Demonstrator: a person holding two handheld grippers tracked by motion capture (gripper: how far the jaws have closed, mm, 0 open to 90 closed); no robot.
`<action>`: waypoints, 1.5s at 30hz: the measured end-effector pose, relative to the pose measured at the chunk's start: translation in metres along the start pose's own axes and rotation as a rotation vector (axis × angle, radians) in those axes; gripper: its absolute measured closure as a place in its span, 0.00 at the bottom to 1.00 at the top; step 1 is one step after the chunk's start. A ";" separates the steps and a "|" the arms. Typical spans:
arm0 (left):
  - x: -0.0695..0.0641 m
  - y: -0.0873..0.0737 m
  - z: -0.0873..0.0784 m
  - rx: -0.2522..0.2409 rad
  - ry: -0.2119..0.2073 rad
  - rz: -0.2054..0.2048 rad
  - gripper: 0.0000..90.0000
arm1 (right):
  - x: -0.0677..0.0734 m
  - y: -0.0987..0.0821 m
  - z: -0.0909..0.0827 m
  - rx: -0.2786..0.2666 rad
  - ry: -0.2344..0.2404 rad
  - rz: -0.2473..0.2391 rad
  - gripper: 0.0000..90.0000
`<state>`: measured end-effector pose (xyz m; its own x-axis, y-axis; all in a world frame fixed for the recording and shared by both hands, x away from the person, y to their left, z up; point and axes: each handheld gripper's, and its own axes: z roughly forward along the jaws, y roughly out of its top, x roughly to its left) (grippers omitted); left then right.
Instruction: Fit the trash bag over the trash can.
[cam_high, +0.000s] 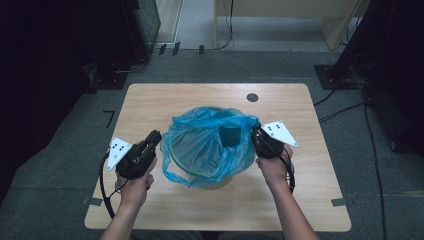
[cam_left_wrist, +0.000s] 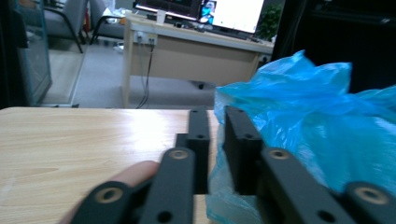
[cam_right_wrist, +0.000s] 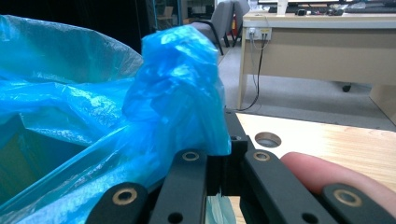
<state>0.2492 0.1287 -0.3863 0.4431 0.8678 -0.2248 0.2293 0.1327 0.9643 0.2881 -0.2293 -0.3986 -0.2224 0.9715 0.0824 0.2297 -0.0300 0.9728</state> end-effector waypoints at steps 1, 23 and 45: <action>0.000 -0.001 -0.004 -0.004 -0.019 -0.009 0.79 | 0.000 0.000 -0.001 -0.003 -0.002 -0.003 1.00; 0.003 -0.031 -0.002 0.157 -0.029 0.030 1.00 | 0.006 -0.012 -0.012 -0.015 -0.009 -0.005 1.00; 0.033 -0.026 0.096 0.379 0.051 -0.168 1.00 | 0.013 0.005 0.006 0.118 0.047 -0.016 1.00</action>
<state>0.3415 0.1079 -0.4321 0.3312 0.8729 -0.3582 0.6019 0.0969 0.7926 0.2917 -0.2157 -0.3941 -0.2704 0.9594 0.0803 0.3349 0.0155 0.9421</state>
